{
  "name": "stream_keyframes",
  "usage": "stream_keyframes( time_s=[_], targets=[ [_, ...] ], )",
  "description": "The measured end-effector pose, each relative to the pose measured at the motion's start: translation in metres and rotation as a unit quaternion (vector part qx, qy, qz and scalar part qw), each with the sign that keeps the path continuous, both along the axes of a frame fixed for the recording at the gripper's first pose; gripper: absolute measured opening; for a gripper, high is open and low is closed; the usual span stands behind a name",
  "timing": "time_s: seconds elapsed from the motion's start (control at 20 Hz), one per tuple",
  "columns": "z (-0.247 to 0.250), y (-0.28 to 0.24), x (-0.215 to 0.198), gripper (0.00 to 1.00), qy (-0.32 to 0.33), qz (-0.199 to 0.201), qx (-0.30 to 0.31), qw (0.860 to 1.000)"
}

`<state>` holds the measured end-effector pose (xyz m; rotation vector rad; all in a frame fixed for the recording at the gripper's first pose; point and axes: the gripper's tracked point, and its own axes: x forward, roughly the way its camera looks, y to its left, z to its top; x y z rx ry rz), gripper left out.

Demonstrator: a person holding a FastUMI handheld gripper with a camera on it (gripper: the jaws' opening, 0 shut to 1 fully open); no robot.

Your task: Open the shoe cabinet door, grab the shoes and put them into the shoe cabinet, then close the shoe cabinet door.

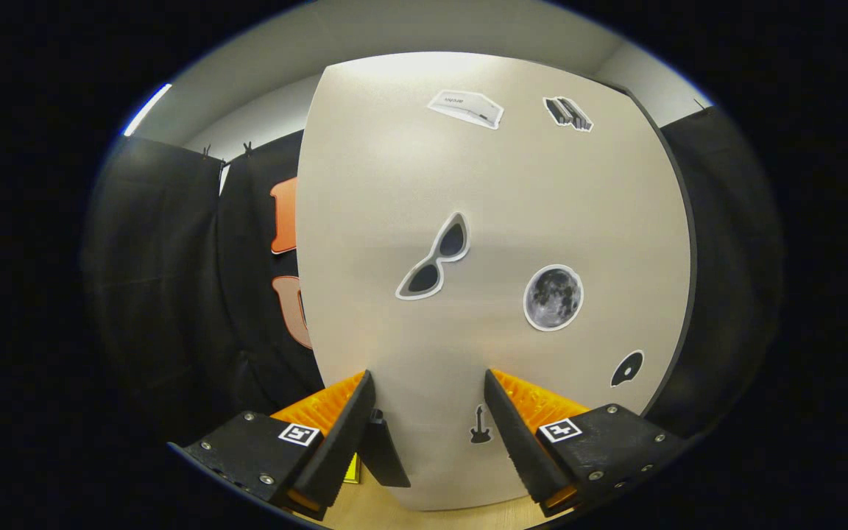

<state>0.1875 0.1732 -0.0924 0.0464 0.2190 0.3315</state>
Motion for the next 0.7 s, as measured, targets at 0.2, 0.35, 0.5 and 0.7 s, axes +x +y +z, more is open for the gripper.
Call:
stream_keyframes(
  time_s=[0.2,0.35,0.5,0.7],
  targets=[
    [0.0,0.001,0.006,0.93,-0.005,-0.017,-0.007,1.0],
    [-0.001,0.002,0.01,0.93,-0.008,-0.029,-0.012,0.999],
    [-0.001,0.003,0.012,0.94,-0.011,-0.042,-0.013,0.999],
    [0.003,0.006,0.005,0.94,-0.004,-0.056,-0.02,0.998]
  ],
)
